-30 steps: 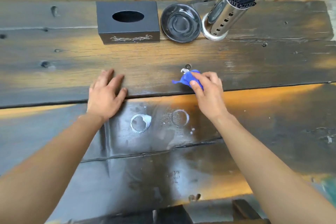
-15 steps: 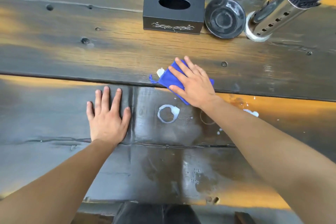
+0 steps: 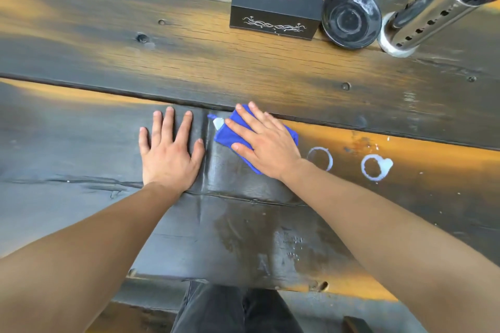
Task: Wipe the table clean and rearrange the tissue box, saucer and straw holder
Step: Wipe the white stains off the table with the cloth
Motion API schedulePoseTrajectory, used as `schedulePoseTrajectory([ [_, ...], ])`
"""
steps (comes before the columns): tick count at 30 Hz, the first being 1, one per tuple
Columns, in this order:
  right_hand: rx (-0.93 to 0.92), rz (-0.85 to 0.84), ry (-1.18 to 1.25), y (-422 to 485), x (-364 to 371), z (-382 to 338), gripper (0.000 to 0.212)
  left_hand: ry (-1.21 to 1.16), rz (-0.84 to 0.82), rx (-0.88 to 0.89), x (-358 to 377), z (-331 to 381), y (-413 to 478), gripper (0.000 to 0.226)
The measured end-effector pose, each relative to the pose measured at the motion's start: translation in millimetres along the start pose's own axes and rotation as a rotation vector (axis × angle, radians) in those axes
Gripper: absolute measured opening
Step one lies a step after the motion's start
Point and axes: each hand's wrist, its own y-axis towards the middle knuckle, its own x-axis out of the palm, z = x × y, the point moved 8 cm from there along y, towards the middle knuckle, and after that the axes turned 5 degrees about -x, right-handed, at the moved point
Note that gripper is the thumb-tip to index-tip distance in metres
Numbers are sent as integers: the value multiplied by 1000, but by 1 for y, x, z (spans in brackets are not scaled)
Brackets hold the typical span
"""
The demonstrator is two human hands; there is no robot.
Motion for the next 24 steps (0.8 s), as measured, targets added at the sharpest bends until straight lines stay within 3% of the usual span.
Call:
schedulePoseTrajectory([
  [8, -80, 1, 10, -57, 25, -55, 63, -41, 20, 15, -3, 1, -2, 65],
  [18, -122, 94, 132, -151, 44, -102, 42, -241, 40, 59, -4, 26, -35, 58],
  [21, -99, 39, 325, -182, 45, -103, 40, -242, 11, 107, 6, 55, -61, 58],
  [24, 152, 24, 763, -210, 39, -79, 41, -131, -14, 117, 21, 72, -78, 62],
])
